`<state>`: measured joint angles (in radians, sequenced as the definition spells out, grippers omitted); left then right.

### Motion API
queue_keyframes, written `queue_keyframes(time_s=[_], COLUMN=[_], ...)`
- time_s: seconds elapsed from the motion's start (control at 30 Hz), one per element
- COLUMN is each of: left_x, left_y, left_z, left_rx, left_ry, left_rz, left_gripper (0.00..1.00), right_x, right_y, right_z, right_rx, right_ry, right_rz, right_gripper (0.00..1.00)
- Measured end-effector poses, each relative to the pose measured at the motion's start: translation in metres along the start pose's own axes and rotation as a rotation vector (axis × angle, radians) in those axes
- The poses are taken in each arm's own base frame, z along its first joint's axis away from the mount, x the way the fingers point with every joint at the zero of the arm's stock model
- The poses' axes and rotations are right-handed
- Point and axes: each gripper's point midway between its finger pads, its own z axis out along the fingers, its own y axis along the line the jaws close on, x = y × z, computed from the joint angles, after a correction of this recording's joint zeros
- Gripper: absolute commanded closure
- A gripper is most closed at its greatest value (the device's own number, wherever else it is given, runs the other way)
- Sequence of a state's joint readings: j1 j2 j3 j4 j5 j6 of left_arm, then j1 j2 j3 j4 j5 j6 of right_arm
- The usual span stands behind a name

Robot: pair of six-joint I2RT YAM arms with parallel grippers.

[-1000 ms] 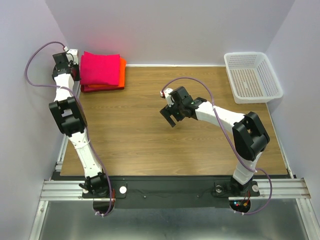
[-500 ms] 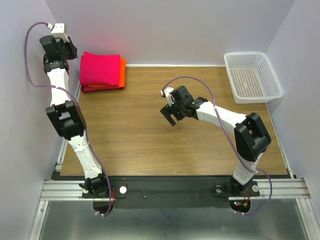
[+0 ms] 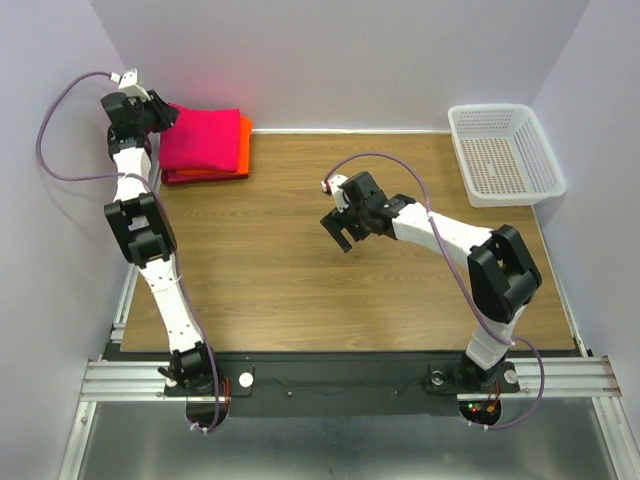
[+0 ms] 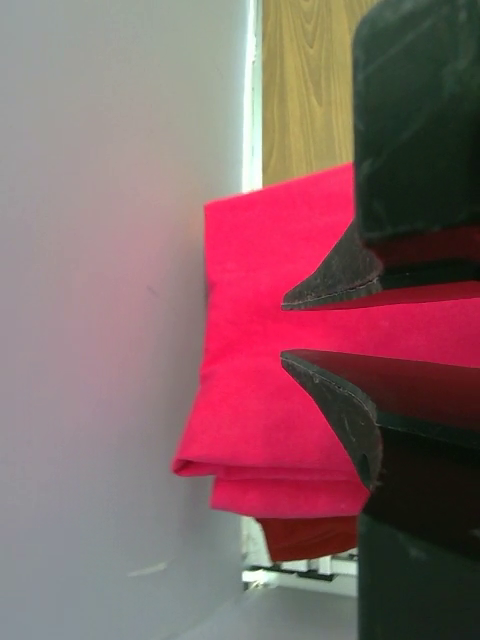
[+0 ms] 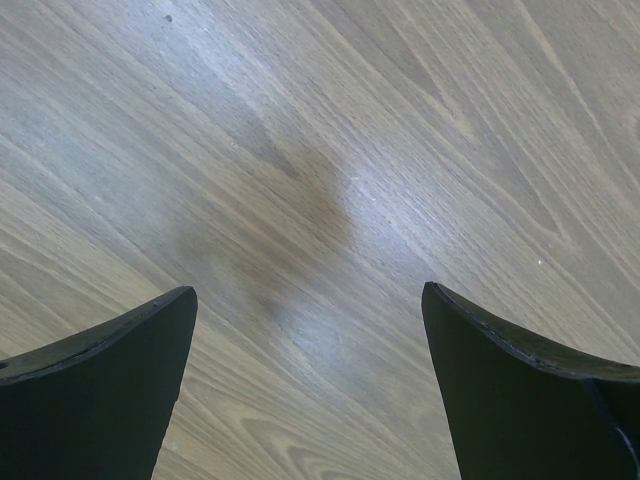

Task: Fold and stack the t-shirts
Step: Neatly place the folded tshirt to the corner

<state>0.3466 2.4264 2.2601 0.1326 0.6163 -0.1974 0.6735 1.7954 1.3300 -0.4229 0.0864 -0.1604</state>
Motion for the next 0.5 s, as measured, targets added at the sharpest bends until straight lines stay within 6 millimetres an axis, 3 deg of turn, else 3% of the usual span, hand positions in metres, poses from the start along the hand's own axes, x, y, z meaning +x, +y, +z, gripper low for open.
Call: queue_keyframes(time_s=[0.13,0.5], left_x=[0.027,0.06], left_y=[0.017,0.066], left_z=[0.011,0.028], left_rx=[-0.028,-0.197], left_ry=[0.02,-0.002], left_rz=[-0.038,-0.053], left_gripper=[0.66,0.65], right_x=[0.005,0.022], right_y=[0.001,0.002], right_z=[0.006,0.022], right_rx=[-0.001,0.005], right_ry=[0.017,0.077], right_rz=[-0.001,-0.007], right_gripper=[0.0,0.0])
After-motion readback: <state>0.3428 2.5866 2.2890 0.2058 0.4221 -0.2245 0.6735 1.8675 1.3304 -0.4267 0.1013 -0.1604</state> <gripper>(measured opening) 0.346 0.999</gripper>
